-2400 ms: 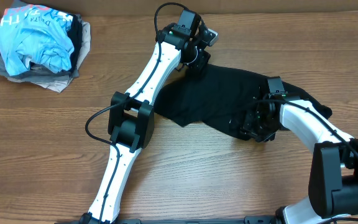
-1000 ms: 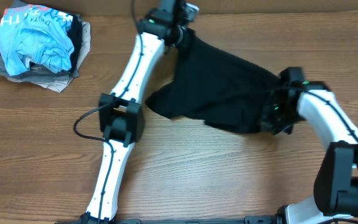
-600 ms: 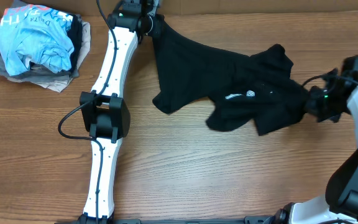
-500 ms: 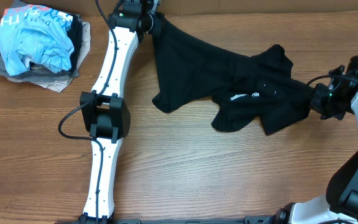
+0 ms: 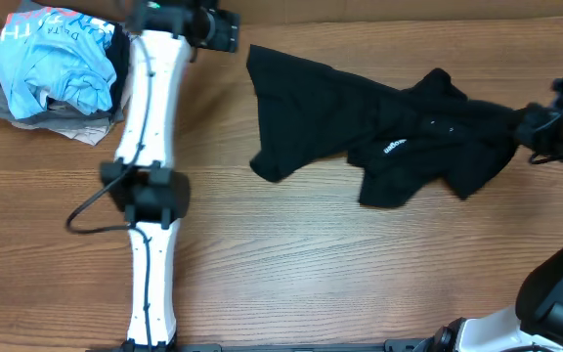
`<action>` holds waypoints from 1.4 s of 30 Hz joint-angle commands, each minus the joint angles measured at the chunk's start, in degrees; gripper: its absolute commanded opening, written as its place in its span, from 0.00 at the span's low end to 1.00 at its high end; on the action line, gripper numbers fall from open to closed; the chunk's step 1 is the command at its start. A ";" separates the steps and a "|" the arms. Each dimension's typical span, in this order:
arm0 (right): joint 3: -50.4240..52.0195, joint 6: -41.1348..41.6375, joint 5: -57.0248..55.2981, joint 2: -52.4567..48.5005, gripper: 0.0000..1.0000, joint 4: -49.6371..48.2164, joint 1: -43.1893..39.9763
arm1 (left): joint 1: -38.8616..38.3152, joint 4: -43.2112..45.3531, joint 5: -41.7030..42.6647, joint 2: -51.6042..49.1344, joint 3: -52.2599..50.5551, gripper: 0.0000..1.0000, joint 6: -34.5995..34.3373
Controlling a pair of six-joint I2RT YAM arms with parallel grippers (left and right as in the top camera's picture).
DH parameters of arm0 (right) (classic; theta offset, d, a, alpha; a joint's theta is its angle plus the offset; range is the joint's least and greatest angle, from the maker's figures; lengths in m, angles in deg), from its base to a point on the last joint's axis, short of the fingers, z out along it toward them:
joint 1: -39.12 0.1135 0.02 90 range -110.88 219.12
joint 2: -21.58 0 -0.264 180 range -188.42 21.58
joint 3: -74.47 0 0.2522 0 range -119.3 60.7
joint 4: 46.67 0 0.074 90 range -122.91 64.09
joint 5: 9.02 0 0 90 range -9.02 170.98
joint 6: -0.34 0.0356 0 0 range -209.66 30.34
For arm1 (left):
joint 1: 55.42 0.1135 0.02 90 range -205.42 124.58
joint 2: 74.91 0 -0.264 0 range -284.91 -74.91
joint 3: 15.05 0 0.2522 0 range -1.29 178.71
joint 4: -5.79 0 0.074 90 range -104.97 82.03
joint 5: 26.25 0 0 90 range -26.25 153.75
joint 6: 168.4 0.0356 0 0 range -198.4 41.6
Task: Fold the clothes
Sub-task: 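Release the shirt and raise both grippers, then lower both grippers onto the shirt's top corners and grasp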
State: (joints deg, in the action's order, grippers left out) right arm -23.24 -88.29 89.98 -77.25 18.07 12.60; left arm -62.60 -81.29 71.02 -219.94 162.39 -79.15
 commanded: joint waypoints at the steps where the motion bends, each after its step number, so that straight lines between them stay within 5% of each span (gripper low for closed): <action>1: -6.88 2.86 2.27 1.68 1.00 5.03 -0.61 | 0.79 -7.87 1.55 8.57 2.95 0.77 2.80; 6: -16.44 3.28 15.21 1.81 1.00 18.78 -0.50 | 0.83 -22.38 2.05 10.05 2.95 0.77 5.66; 13: -20.83 -2.73 30.21 2.80 1.00 29.49 -0.48 | 0.74 -23.50 13.00 10.58 2.27 0.73 6.29; 20: -20.65 -4.96 23.34 7.58 0.97 39.93 -0.15 | 0.37 -23.50 13.88 14.97 -0.35 0.70 4.35; 32: -11.39 9.29 9.49 22.69 1.00 39.45 8.04 | -8.37 -22.91 2.43 26.95 -30.21 0.64 2.86; 36: -3.30 11.43 9.46 22.97 0.98 35.30 12.94 | -10.91 -13.66 0.85 26.95 -45.92 0.59 4.42; 42: 6.60 15.50 9.46 22.97 0.94 26.64 18.29 | -12.70 1.95 1.11 26.93 -63.12 0.67 11.08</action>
State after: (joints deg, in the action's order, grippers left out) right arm -20.26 -76.21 100.05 -54.76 47.29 28.51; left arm -74.23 -84.37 72.90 -192.95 106.52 -73.10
